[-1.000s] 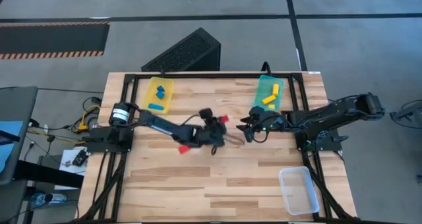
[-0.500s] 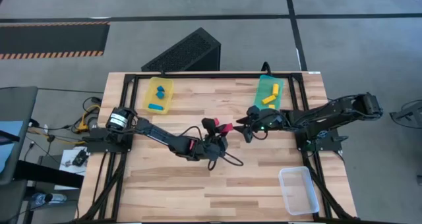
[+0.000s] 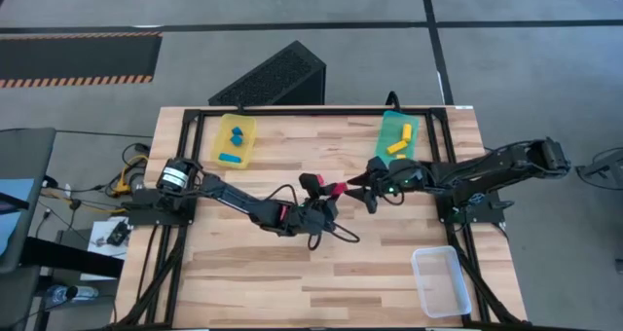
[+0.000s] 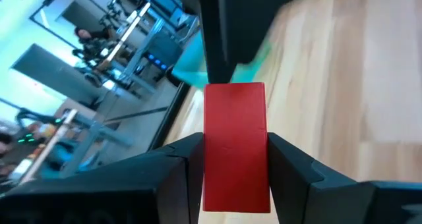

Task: Sort & place blocks by color
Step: Put the top red rectangle game block into the white transparent bin

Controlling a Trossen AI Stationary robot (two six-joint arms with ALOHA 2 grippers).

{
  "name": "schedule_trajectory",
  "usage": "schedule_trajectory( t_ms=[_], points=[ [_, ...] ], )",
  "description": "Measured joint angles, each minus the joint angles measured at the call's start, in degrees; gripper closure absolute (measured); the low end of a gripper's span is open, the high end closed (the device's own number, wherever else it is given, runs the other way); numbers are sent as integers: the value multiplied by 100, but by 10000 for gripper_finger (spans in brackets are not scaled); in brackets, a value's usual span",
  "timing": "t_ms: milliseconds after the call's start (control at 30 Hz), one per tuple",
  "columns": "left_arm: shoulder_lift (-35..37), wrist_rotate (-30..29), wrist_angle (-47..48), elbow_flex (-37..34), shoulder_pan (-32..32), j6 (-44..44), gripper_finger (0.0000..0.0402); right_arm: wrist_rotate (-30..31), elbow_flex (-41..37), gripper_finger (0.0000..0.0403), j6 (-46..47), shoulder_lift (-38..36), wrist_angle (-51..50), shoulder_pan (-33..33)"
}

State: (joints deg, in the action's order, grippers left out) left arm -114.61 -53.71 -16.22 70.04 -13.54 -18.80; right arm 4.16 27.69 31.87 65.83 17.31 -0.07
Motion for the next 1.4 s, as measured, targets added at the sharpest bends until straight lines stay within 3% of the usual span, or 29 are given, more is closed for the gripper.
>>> schedule_trajectory(
  t_ms=[267, 367, 467, 600, 633, 833, 967, 1133, 1200, 1400],
  points=[
    [0, 385, -434, -2, 9, -254, 297, -13, -5, 165, 4, 412, 371, 7],
    [0, 375, -427, -2, 9, -257, 297, -74, -5, 185, 7, 482, 426, 7],
    [0, 395, -431, -2, 9, -231, 297, -231, -5, 242, -70, 480, 427, -7],
    [0, 334, -421, -2, 7, -135, 291, -251, -5, 356, -234, 454, 436, -9],
    [2, 380, -418, -2, 10, -70, 287, -229, -7, 362, -362, 454, 412, -9],
    [1, 512, -395, -4, -13, 96, 246, 103, 34, 360, -515, 408, -159, -1],
    [2, 272, -389, -4, -69, 90, 229, 600, 169, 360, -535, 410, -842, 0],
    [2, -6, -125, -2, -54, 249, 225, 778, 286, 360, -561, 384, -1448, 8],
    [5, 185, 80, -2, 11, 351, 228, 834, 366, 360, -559, 293, -1809, 8],
    [127, 1470, 706, -2, 303, 1366, 245, 1607, 505, 360, -512, 15, -2825, 136]
  ],
)
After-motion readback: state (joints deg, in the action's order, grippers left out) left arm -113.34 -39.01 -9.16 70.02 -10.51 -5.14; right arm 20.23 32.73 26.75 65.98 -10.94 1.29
